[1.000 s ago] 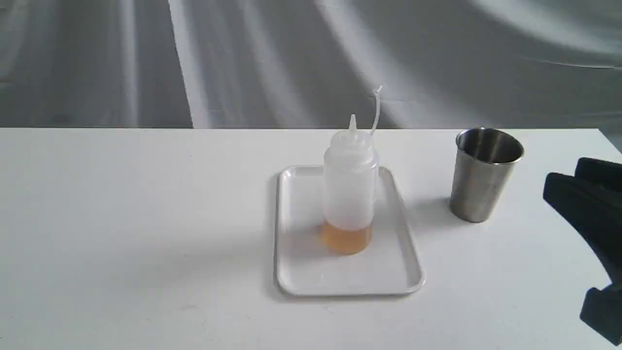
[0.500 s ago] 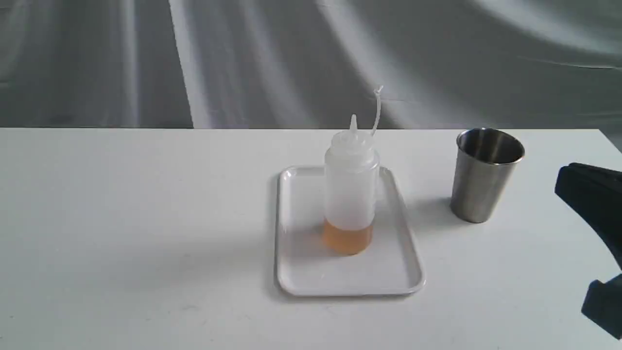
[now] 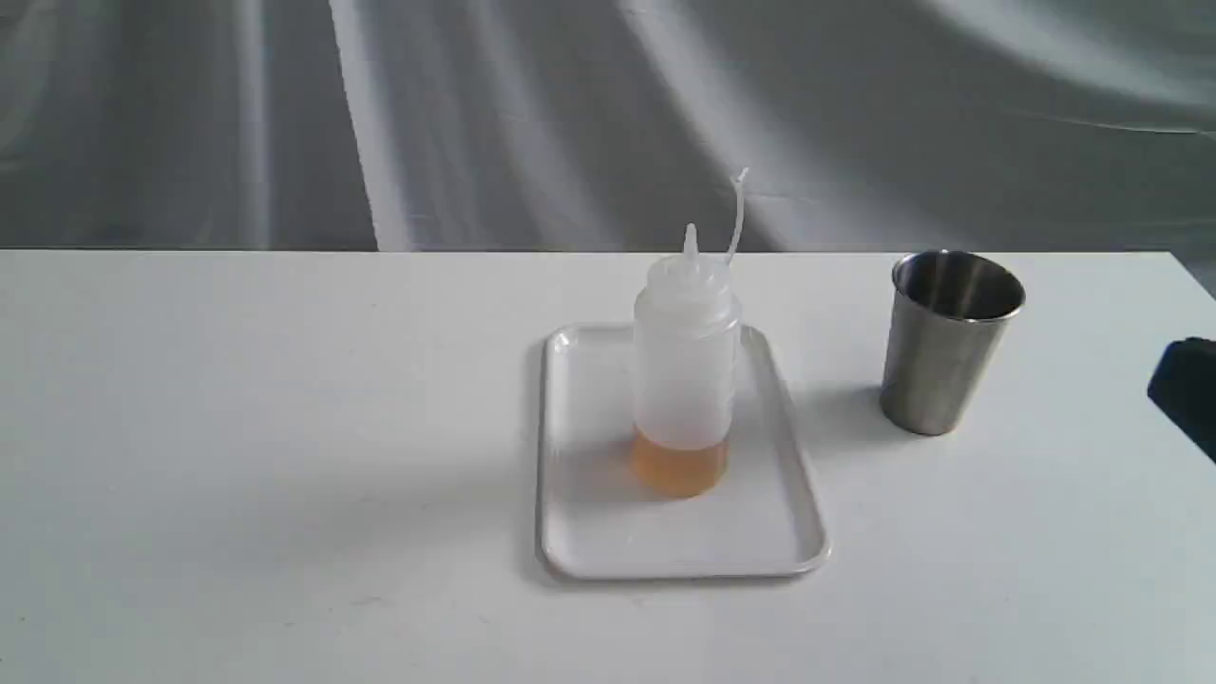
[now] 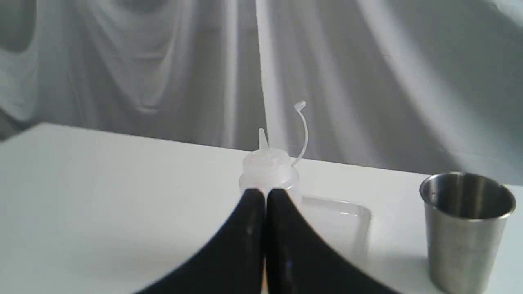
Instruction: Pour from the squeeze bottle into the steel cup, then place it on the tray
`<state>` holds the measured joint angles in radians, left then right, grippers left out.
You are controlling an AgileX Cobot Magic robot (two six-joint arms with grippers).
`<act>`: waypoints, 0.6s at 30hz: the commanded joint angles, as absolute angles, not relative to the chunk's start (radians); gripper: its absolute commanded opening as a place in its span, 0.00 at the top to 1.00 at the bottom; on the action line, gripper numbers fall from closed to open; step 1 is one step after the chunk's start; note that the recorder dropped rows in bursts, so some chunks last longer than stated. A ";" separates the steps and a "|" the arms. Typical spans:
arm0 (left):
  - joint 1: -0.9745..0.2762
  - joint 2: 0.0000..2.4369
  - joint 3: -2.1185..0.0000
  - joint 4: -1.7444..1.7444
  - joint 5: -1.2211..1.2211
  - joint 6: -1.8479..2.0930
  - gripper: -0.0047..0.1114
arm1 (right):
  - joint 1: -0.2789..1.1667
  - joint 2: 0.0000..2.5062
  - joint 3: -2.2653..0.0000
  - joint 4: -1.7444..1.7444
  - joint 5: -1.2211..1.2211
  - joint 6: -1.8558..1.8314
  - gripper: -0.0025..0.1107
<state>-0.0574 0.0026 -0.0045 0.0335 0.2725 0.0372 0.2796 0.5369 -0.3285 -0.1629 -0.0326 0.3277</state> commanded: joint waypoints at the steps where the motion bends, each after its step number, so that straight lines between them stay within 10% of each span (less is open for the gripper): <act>1: -0.063 0.000 0.000 0.033 0.266 0.037 0.96 | 0.264 0.476 -0.268 -0.051 -0.035 0.325 0.98; 18: -0.063 0.000 0.000 0.033 0.266 0.032 0.96 | 0.025 0.184 -0.025 -0.086 -0.038 0.323 0.98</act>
